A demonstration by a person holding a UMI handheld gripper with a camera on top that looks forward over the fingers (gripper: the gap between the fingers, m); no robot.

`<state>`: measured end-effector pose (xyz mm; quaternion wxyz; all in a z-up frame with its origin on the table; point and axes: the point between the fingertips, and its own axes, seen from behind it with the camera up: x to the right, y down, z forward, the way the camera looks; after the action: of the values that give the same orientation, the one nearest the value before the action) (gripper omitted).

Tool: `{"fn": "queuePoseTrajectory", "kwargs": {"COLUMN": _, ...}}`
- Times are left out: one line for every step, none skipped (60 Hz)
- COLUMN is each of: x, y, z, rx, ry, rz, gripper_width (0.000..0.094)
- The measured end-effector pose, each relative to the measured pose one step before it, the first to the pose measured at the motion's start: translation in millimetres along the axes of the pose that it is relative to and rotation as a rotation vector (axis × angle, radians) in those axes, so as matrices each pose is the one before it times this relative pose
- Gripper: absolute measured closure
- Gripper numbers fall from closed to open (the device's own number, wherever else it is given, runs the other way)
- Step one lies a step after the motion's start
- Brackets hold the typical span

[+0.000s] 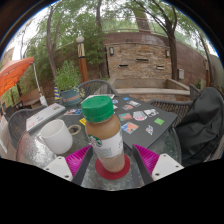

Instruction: Pour water

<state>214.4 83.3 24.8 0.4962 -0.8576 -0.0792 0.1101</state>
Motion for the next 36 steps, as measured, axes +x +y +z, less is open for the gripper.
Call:
{"fn": "queuePoseTrajectory", "kwargs": {"x": -1.21, "y": 0.14, "z": 1.67, "rx": -0.00804, "ry": 0.01264, "rz": 0.0018, "gripper_width": 0.0083}}
{"fn": "queuePoseTrajectory", "kwargs": {"x": 0.45, "y": 0.92, "z": -3.20, "rx": -0.00420, "ry": 0.01003, "rz": -0.0004, "gripper_width": 0.0099}}
{"fn": "queuePoseTrajectory", "kwargs": {"x": 0.32, "y": 1.18, "z": -3.74, "rx": -0.00485, "ry": 0.00882, "rz": -0.0005, "gripper_width": 0.0106}}
{"fn": "queuePoseTrajectory", "kwargs": {"x": 0.04, "y": 1.28, "z": -3.78, "rx": -0.00548, "ry": 0.00954, "rz": -0.0005, "gripper_width": 0.0110}}
{"fn": "queuePoseTrajectory", "kwargs": {"x": -0.96, "y": 1.34, "z": -4.74, "rx": -0.00685, "ry": 0.00708, "rz": -0.0004, "gripper_width": 0.0109}}
{"fn": "queuePoseTrajectory", "kwargs": {"x": -1.10, "y": 0.63, "z": -3.97, "rx": -0.00426, "ry": 0.00755, "rz": -0.0016, "gripper_width": 0.0108}}
{"fn": "queuePoseTrajectory", "kwargs": {"x": -0.79, "y": 0.53, "z": -4.31, "rx": -0.00244, "ry": 0.00701, "rz": -0.0017, "gripper_width": 0.0106}}
{"fn": "queuePoseTrajectory", "kwargs": {"x": -1.20, "y": 0.31, "z": -4.43, "rx": -0.00171, "ry": 0.00677, "rz": -0.0009, "gripper_width": 0.0106}}
{"fn": "queuePoseTrajectory", "kwargs": {"x": -1.02, "y": 0.19, "z": -4.32, "rx": -0.00179, "ry": 0.00679, "rz": 0.0002, "gripper_width": 0.0106}}
{"fn": "queuePoseTrajectory", "kwargs": {"x": -1.95, "y": -1.39, "z": -3.94, "rx": -0.00441, "ry": 0.00696, "rz": -0.0004, "gripper_width": 0.0107}}
{"fn": "queuePoseTrajectory", "kwargs": {"x": -0.54, "y": 1.67, "z": -6.11, "rx": -0.00345, "ry": 0.00732, "rz": -0.0002, "gripper_width": 0.0107}}
{"fn": "queuePoseTrajectory", "kwargs": {"x": -1.21, "y": 1.52, "z": -5.80, "rx": -0.00513, "ry": 0.00788, "rz": 0.0001, "gripper_width": 0.0108}}
{"fn": "queuePoseTrajectory", "kwargs": {"x": -1.68, "y": 1.14, "z": -5.36, "rx": -0.00570, "ry": 0.00778, "rz": 0.0000, "gripper_width": 0.0108}}
{"fn": "queuePoseTrajectory", "kwargs": {"x": -1.89, "y": 1.08, "z": -5.88, "rx": -0.00554, "ry": 0.00719, "rz": -0.0011, "gripper_width": 0.0107}}
{"fn": "queuePoseTrajectory", "kwargs": {"x": -2.40, "y": -0.28, "z": -4.60, "rx": -0.00445, "ry": 0.00533, "rz": -0.0018, "gripper_width": 0.0108}}
{"fn": "queuePoseTrajectory", "kwargs": {"x": -2.50, "y": 0.58, "z": -8.25, "rx": -0.00187, "ry": 0.00603, "rz": -0.0011, "gripper_width": 0.0108}}
{"fn": "queuePoseTrajectory", "kwargs": {"x": -2.44, "y": 0.05, "z": -6.66, "rx": -0.00023, "ry": 0.00688, "rz": -0.0005, "gripper_width": 0.0107}}
{"fn": "queuePoseTrajectory", "kwargs": {"x": -2.24, "y": -0.11, "z": -7.31, "rx": 0.00052, "ry": 0.00846, "rz": 0.0010, "gripper_width": 0.0107}}
{"fn": "queuePoseTrajectory", "kwargs": {"x": -2.26, "y": -0.32, "z": -7.37, "rx": 0.00126, "ry": 0.00957, "rz": 0.0019, "gripper_width": 0.0108}}
{"fn": "queuePoseTrajectory", "kwargs": {"x": -2.53, "y": -0.35, "z": -7.68, "rx": 0.00092, "ry": 0.00912, "rz": 0.0023, "gripper_width": 0.0107}}
{"fn": "queuePoseTrajectory", "kwargs": {"x": -2.68, "y": -1.41, "z": -6.32, "rx": -0.00150, "ry": 0.00802, "rz": 0.0022, "gripper_width": 0.0107}}
{"fn": "queuePoseTrajectory", "kwargs": {"x": -3.14, "y": -0.09, "z": -9.86, "rx": 0.00140, "ry": 0.00716, "rz": 0.0041, "gripper_width": 0.0106}}
{"fn": "queuePoseTrajectory", "kwargs": {"x": -3.07, "y": -0.31, "z": -8.47, "rx": 0.00210, "ry": 0.00760, "rz": 0.0055, "gripper_width": 0.0107}}
{"fn": "queuePoseTrajectory", "kwargs": {"x": -3.19, "y": -0.56, "z": -8.71, "rx": 0.00238, "ry": 0.00723, "rz": 0.0065, "gripper_width": 0.0106}}
{"fn": "queuePoseTrajectory", "kwargs": {"x": -3.63, "y": -0.29, "z": -8.88, "rx": 0.00092, "ry": 0.00739, "rz": 0.0069, "gripper_width": 0.0107}}
{"fn": "queuePoseTrajectory", "kwargs": {"x": -3.59, "y": -0.19, "z": -9.31, "rx": -0.00137, "ry": 0.00819, "rz": 0.0078, "gripper_width": 0.0106}}
{"fn": "queuePoseTrajectory", "kwargs": {"x": -4.67, "y": -2.39, "z": -3.31, "rx": -0.00185, "ry": 0.01058, "rz": 0.0072, "gripper_width": 0.0106}}
{"fn": "queuePoseTrajectory", "kwargs": {"x": -3.55, "y": 0.01, "z": -13.72, "rx": 0.00087, "ry": 0.00417, "rz": 0.0116, "gripper_width": 0.0107}}
{"fn": "queuePoseTrajectory", "kwargs": {"x": -4.35, "y": -0.89, "z": -9.57, "rx": 0.00204, "ry": 0.00450, "rz": 0.0109, "gripper_width": 0.0107}}
{"fn": "queuePoseTrajectory", "kwargs": {"x": -4.73, "y": -0.87, "z": -9.77, "rx": 0.00198, "ry": 0.00317, "rz": 0.0101, "gripper_width": 0.0107}}
{"fn": "queuePoseTrajectory", "kwargs": {"x": -4.66, "y": -0.90, "z": -10.26, "rx": 0.00189, "ry": 0.00331, "rz": 0.0095, "gripper_width": 0.0106}}
{"fn": "queuePoseTrajectory", "kwargs": {"x": -4.99, "y": -1.26, "z": -5.50, "rx": 0.00234, "ry": 0.00707, "rz": 0.0078, "gripper_width": 0.0107}}
{"fn": "queuePoseTrajectory", "kwargs": {"x": -6.30, "y": -2.18, "z": -9.33, "rx": 0.00137, "ry": 0.00884, "rz": 0.0078, "gripper_width": 0.0107}}
{"fn": "queuePoseTrajectory", "kwargs": {"x": -2.44, "y": 1.10, "z": -11.83, "rx": 0.00340, "ry": 0.00434, "rz": 0.0092, "gripper_width": 0.0105}}
{"fn": "queuePoseTrajectory", "kwargs": {"x": -3.40, "y": -0.10, "z": -9.13, "rx": 0.00270, "ry": 0.00629, "rz": 0.0076, "gripper_width": 0.0105}}
{"fn": "queuePoseTrajectory", "kwargs": {"x": -3.73, "y": -0.19, "z": -9.09, "rx": 0.00152, "ry": 0.00592, "rz": 0.0075, "gripper_width": 0.0104}}
